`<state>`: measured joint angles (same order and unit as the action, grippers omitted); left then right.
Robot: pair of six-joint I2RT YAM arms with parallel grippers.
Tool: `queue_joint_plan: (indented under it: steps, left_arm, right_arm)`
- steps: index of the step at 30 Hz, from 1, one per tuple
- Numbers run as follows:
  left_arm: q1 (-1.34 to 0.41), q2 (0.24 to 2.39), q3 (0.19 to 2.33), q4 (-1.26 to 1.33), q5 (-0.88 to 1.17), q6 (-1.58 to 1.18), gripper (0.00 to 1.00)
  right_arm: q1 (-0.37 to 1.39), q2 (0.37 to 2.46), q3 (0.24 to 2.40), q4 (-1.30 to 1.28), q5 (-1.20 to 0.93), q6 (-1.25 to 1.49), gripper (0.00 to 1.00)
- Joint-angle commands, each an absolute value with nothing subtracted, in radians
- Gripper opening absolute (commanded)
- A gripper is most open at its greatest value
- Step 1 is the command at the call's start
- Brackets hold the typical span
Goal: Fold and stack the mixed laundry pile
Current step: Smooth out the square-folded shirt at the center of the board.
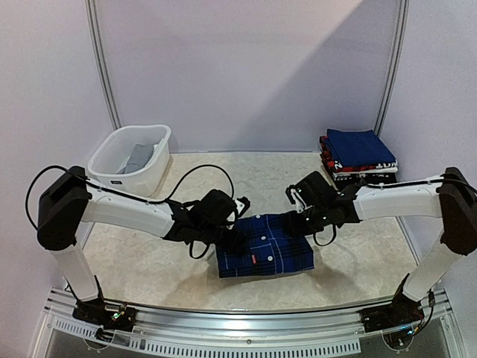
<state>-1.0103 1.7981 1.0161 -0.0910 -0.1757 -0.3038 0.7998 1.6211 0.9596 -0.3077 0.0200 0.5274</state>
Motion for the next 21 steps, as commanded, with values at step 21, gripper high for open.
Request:
queue_joint_plan:
  steps: [21]
  left_arm:
    - [-1.167, 1.915, 1.113, -0.113, -0.105, -0.191, 0.44]
  right_arm:
    - [0.603, 1.815, 1.043, -0.114, -0.209, 0.525, 0.21]
